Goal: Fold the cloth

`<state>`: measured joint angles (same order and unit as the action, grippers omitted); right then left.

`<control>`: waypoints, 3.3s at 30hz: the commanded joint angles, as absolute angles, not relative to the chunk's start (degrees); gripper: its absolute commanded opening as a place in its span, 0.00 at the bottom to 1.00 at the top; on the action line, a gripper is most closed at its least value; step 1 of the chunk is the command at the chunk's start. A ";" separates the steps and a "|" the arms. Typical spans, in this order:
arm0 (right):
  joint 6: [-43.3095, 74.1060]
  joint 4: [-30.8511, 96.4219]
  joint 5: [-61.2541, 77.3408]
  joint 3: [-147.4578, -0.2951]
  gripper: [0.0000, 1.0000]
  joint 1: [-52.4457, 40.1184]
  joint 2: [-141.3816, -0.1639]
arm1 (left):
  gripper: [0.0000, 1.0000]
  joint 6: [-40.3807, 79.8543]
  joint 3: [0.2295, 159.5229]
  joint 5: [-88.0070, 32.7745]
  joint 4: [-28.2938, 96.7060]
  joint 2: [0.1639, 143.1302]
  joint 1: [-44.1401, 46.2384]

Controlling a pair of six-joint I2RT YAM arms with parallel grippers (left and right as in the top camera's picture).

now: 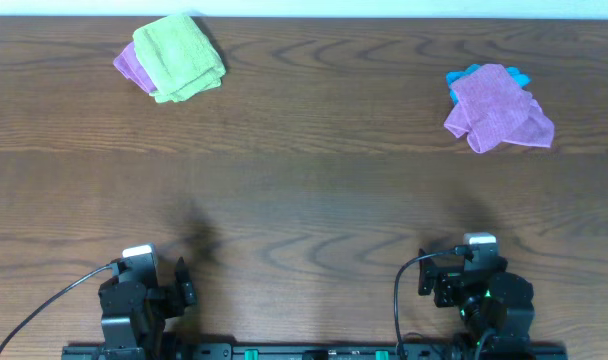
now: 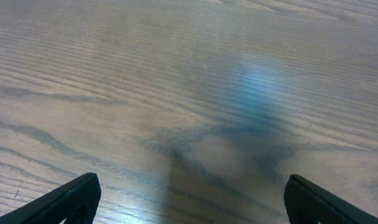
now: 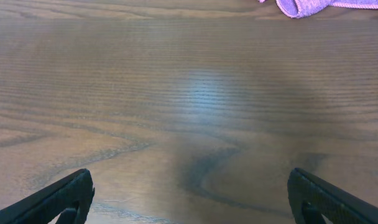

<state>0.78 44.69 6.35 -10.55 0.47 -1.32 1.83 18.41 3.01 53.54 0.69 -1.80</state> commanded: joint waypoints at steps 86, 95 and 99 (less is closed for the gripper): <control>2.76 24.64 1.13 -85.03 0.66 13.96 -122.26 | 0.96 1.23 17.39 4.03 56.55 0.21 -1.63; 2.72 24.60 1.13 -85.03 0.24 13.96 -122.28 | 0.95 1.23 17.39 4.01 56.55 0.21 -1.63; 2.46 24.51 1.08 -85.10 0.01 13.96 -121.93 | 0.95 1.23 17.39 4.03 56.55 0.21 -1.63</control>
<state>2.50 24.51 0.67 -83.96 13.61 -121.67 1.58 18.50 3.03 53.67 0.58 -1.80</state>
